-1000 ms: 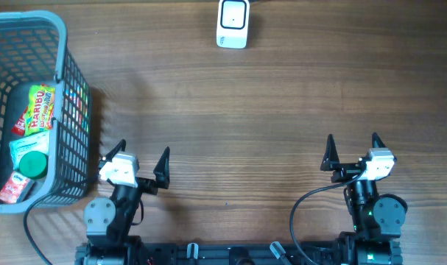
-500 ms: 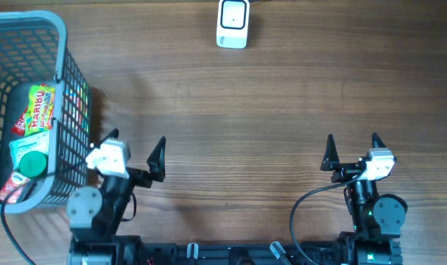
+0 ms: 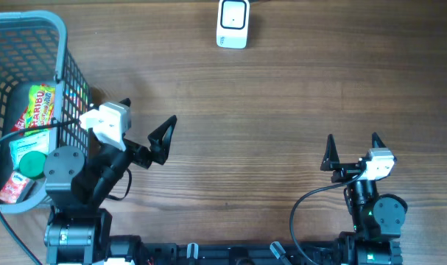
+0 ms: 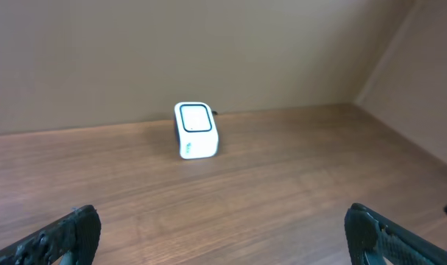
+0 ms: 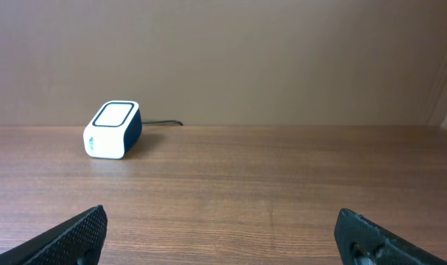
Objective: Scan the item barcode
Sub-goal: 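Reach the left gripper into the basket and grasp the green-lidded jar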
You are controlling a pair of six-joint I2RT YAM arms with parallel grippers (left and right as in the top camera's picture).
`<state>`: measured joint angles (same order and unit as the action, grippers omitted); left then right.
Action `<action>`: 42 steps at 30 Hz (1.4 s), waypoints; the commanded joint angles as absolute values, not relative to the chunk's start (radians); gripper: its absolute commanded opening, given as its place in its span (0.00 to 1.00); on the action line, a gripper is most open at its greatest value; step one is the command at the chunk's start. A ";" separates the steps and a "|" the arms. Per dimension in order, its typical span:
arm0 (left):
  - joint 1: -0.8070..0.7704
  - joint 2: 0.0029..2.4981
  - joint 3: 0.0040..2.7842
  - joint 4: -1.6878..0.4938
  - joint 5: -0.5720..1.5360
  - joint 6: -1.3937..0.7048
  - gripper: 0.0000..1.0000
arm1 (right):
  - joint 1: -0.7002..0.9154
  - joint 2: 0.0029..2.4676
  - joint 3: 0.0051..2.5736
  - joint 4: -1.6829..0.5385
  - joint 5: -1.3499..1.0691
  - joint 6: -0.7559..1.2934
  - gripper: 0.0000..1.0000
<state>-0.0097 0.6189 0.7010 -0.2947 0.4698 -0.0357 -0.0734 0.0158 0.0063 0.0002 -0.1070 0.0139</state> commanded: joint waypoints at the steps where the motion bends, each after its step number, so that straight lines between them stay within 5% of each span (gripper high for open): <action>1: -0.002 0.622 0.716 -0.268 0.525 -0.061 1.00 | -0.069 0.014 0.005 0.005 -0.093 0.002 1.00; 12: 0.003 0.813 1.105 -0.645 0.104 -0.270 1.00 | -0.069 0.014 0.005 0.005 -0.093 0.002 1.00; 20: 0.016 0.960 1.393 -0.897 0.136 -0.227 1.00 | -0.069 0.014 0.005 0.005 -0.093 0.002 1.00; 27: 0.022 1.023 1.552 -1.068 -0.227 -0.270 1.00 | -0.069 0.014 0.005 0.005 -0.093 0.002 1.00; 42: 0.538 1.163 1.732 -1.224 -0.289 -0.300 1.00 | -0.069 0.014 0.005 0.005 -0.093 0.002 1.00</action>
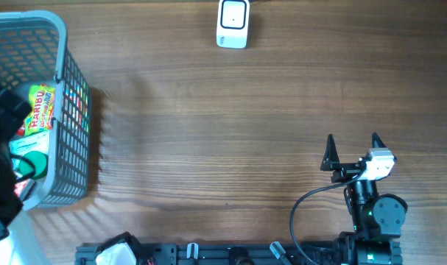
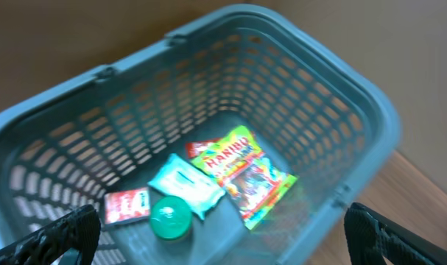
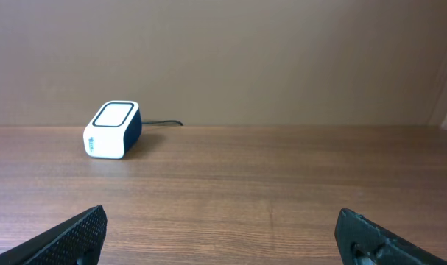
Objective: Scan the item barcode
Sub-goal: 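Reach the left gripper into the basket and grasp the green-lidded jar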
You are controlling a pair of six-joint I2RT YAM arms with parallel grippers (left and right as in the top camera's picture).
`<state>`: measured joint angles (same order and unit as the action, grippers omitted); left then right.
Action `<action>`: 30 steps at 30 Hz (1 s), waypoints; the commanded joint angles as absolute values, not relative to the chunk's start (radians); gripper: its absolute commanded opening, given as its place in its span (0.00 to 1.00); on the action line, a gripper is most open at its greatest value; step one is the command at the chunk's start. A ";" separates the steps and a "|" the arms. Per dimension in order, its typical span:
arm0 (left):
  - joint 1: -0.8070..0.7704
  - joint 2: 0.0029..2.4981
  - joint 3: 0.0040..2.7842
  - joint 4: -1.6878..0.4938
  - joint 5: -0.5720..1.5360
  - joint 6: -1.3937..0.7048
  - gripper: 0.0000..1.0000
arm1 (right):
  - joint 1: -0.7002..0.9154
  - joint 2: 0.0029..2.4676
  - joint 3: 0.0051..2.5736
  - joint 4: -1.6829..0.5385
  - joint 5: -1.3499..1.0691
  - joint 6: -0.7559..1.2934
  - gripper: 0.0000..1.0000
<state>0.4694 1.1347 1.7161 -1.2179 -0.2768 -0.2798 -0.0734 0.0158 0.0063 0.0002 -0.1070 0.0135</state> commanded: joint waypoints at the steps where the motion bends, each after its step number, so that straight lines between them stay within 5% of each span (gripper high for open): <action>1: 0.550 1.179 1.732 -1.225 -0.289 -0.300 1.00 | -0.069 0.014 0.005 0.005 -0.093 0.002 1.00; 16: 0.611 1.371 1.503 -1.215 -0.282 0.105 1.00 | -0.069 0.014 0.005 0.005 -0.093 0.002 1.00; 30: 0.752 1.384 1.209 -0.918 -0.112 0.098 1.00 | -0.069 0.014 0.005 0.005 -0.093 0.002 1.00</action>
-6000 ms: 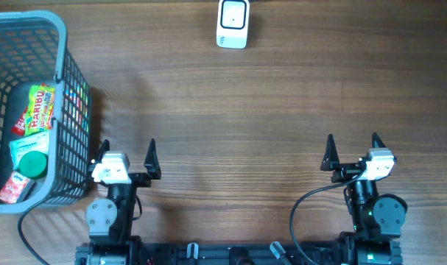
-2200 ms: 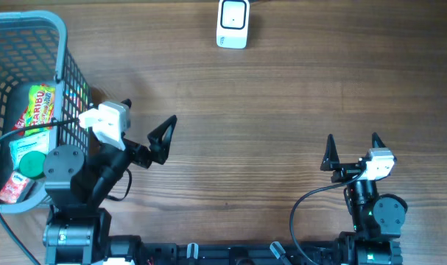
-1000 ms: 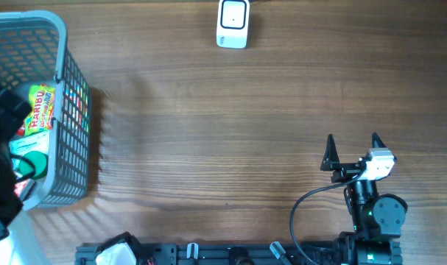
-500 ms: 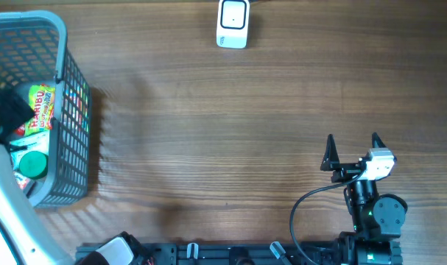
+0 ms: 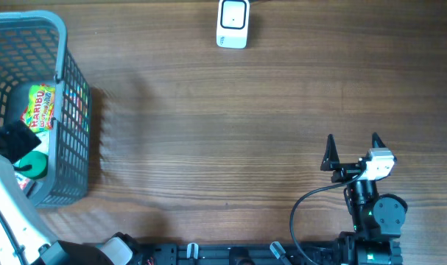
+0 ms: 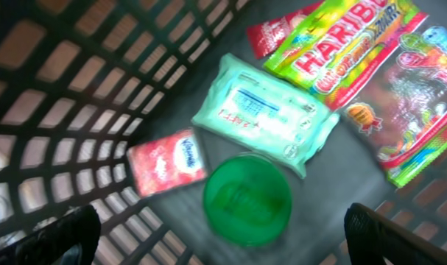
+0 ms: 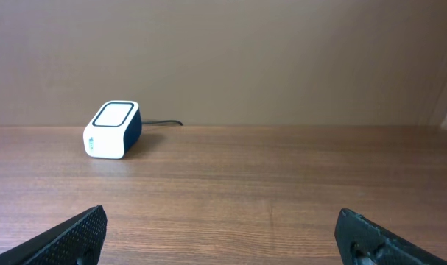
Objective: Scan the item barcode
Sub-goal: 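Reach the left gripper into the basket and grasp the green-lidded jar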
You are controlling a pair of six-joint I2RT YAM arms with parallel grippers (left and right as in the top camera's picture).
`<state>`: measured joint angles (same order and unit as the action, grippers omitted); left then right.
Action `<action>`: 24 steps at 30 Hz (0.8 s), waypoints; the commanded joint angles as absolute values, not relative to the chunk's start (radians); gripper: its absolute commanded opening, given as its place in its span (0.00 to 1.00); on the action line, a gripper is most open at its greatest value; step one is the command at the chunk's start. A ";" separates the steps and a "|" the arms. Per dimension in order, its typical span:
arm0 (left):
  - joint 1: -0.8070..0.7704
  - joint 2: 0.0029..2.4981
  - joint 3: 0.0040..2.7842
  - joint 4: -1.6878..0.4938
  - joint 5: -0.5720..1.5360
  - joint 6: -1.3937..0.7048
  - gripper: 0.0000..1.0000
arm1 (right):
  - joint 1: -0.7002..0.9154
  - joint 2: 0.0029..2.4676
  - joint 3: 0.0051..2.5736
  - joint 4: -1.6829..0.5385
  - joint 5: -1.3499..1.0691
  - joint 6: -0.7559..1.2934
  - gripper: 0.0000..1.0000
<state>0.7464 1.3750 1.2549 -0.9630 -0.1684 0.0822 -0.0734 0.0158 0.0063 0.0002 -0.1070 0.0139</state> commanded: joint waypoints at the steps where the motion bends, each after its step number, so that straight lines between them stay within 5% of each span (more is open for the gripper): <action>1: 0.752 1.391 1.199 -0.903 -0.112 0.098 1.00 | -0.069 0.014 0.005 0.005 -0.093 0.002 1.00; 24: 0.873 1.678 1.182 -0.869 0.082 -0.016 1.00 | -0.069 0.014 0.005 0.005 -0.093 0.002 1.00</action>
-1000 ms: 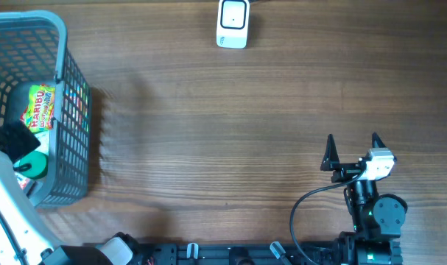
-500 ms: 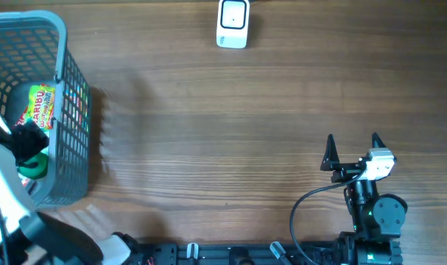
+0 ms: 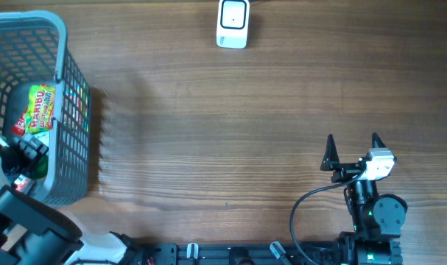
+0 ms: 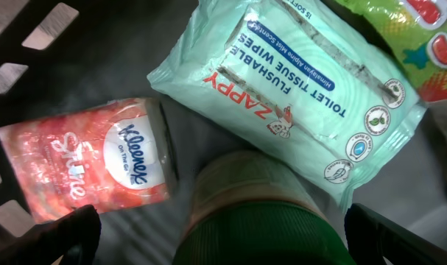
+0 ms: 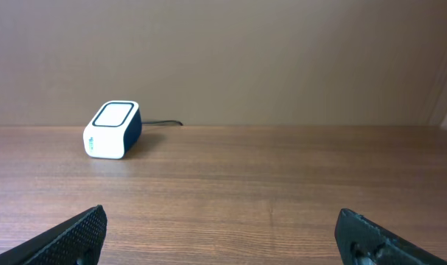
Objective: Scan the item barcode
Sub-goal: 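Reach the left gripper into the basket and grasp the green-lidded jar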
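Note:
The white barcode scanner [image 3: 233, 23] stands at the table's far edge, also in the right wrist view [image 5: 113, 130]. My left gripper [image 4: 223, 246] is down inside the grey basket [image 3: 61, 44], open, with its fingers either side of a green-lidded jar [image 4: 264, 228]. Just beyond the jar lie a mint pack of wet wipes [image 4: 297, 88] and a pink Kleenex pack [image 4: 90, 165]. From overhead the left gripper [image 3: 20, 158] covers most of the jar. My right gripper [image 3: 352, 151] rests open near the front right, holding nothing.
A Haribo bag [image 3: 40, 108] lies further back in the basket. The basket's mesh walls close in round the left gripper. Bare wooden table [image 3: 230, 132] stretches between the basket, the scanner and the right arm.
My left gripper has dropped lower in the basket: the green jar lid, then small and below it, now fills the space between its open fingers. The right arm has not moved.
My left gripper was first open over the table beside the basket, facing the scanner. Then it was above the basket, looking down at the items. Then it was low over the jar, wipes and Kleenex, and now straddles the jar. The right gripper stayed still and open.

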You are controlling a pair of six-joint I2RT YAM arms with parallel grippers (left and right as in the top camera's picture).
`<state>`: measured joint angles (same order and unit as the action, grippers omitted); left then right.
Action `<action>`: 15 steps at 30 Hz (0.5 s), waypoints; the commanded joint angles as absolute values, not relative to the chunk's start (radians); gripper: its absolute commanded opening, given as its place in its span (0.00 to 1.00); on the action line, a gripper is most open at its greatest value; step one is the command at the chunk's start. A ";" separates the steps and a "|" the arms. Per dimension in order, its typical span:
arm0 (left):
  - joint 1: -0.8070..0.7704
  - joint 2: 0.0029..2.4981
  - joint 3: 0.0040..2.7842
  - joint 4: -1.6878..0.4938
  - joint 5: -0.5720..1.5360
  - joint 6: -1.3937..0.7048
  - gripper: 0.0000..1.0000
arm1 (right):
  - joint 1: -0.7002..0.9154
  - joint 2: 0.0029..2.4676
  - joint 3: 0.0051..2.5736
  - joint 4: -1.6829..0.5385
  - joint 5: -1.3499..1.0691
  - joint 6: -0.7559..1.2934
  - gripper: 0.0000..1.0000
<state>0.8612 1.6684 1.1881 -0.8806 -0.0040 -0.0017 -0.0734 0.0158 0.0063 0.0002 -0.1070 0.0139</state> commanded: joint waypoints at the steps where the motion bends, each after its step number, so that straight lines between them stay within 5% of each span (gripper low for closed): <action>1: 0.873 1.678 1.182 -0.867 0.096 -0.016 1.00 | -0.069 0.014 0.005 0.005 -0.093 0.002 1.00; 15: 0.873 1.699 1.174 -0.880 0.110 -0.008 1.00 | -0.069 0.014 0.005 0.005 -0.093 0.002 1.00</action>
